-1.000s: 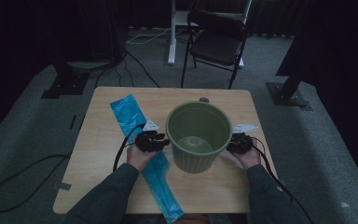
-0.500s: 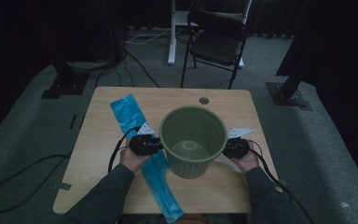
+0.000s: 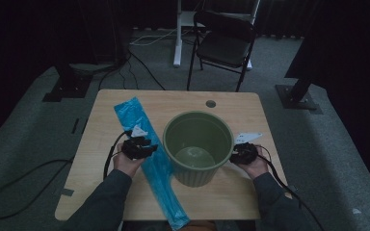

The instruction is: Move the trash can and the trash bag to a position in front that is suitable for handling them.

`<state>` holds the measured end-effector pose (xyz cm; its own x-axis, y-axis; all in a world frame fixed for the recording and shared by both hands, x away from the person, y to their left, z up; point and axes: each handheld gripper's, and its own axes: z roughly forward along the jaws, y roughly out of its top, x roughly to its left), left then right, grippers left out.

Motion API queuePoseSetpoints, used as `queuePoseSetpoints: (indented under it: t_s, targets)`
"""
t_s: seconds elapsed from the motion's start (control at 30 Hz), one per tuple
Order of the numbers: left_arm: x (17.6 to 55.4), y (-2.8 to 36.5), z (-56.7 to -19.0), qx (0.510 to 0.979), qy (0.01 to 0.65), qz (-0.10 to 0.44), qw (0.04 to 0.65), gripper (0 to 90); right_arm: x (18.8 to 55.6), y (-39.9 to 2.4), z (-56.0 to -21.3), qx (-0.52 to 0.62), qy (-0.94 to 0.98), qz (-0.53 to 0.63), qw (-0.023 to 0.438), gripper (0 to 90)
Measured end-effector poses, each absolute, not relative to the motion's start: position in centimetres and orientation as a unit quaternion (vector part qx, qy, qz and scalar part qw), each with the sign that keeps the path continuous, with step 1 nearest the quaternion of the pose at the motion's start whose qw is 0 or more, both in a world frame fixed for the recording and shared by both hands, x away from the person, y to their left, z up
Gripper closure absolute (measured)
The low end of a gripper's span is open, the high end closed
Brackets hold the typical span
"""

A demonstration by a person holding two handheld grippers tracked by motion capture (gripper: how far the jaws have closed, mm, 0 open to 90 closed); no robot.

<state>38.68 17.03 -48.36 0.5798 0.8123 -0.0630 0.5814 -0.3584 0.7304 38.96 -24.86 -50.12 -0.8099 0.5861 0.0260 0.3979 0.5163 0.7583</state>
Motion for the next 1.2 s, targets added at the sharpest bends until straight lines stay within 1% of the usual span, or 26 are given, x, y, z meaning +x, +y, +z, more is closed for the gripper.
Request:
queuePoseSetpoints:
  t_s: [0.07, 0.13, 0.17, 0.3, 0.4, 0.47, 0.53, 0.6, 0.73, 0.8, 0.93, 0.97, 1.0, 1.03, 1.2]
  targets:
    - [39.3, 18.8, -48.7, 0.793, 0.461, 0.175, 0.357, 58.2, 39.0, -24.9, -50.2, 0.288, 0.863, 0.398, 0.119, 66.4]
    - [39.6, 19.4, -48.9, 0.789, 0.47, 0.179, 0.353, 57.8, 39.1, -25.0, -50.3, 0.289, 0.862, 0.397, 0.12, 65.5]
    - [40.0, 20.3, -49.4, 0.781, 0.489, 0.183, 0.342, 57.4, 39.1, -25.0, -50.3, 0.29, 0.862, 0.397, 0.12, 65.5]
    - [40.5, 21.1, -50.3, 0.775, 0.51, 0.18, 0.328, 57.0, 39.1, -25.1, -50.2, 0.291, 0.862, 0.398, 0.12, 65.4]
    - [40.7, 21.1, -51.2, 0.784, 0.506, 0.178, 0.312, 56.1, 39.1, -25.2, -50.2, 0.291, 0.861, 0.398, 0.119, 65.5]
    - [40.8, 20.4, -51.8, 0.801, 0.488, 0.171, 0.302, 54.1, 39.1, -25.4, -50.3, 0.294, 0.861, 0.398, 0.119, 65.5]
    - [40.8, 20.4, -51.8, 0.801, 0.488, 0.171, 0.302, 53.5, 39.1, -25.4, -50.3, 0.294, 0.861, 0.398, 0.118, 65.5]
    - [40.9, 19.3, -52.5, 0.822, 0.465, 0.172, 0.279, 53.3, 39.1, -25.6, -50.3, 0.296, 0.86, 0.399, 0.118, 65.5]
    - [41.0, 19.3, -52.8, 0.822, 0.465, 0.175, 0.281, 54.1, 39.1, -25.7, -50.2, 0.297, 0.858, 0.401, 0.119, 65.5]
    - [41.1, 19.5, -52.8, 0.818, 0.47, 0.176, 0.281, 58.3, 39.1, -25.7, -50.2, 0.297, 0.859, 0.401, 0.118, 65.5]
    - [41.2, 19.9, -52.8, 0.814, 0.477, 0.177, 0.281, 69.8, 39.2, -25.6, -50.3, 0.297, 0.86, 0.398, 0.117, 65.6]
    - [41.4, 20.2, -52.8, 0.809, 0.484, 0.18, 0.281, 69.8, 39.2, -25.6, -50.3, 0.297, 0.86, 0.398, 0.117, 65.7]
    - [41.5, 20.4, -52.7, 0.807, 0.488, 0.181, 0.279, 73.9, 39.2, -25.6, -50.3, 0.297, 0.86, 0.398, 0.117, 65.8]
    - [41.6, 20.5, -52.8, 0.804, 0.493, 0.184, 0.278, 75.9, 39.2, -25.6, -50.3, 0.297, 0.86, 0.398, 0.116, 65.9]
    - [42.3, 21.4, -52.8, 0.793, 0.508, 0.197, 0.273, 79.4, 39.2, -25.5, -50.5, 0.297, 0.862, 0.394, 0.116, 65.9]
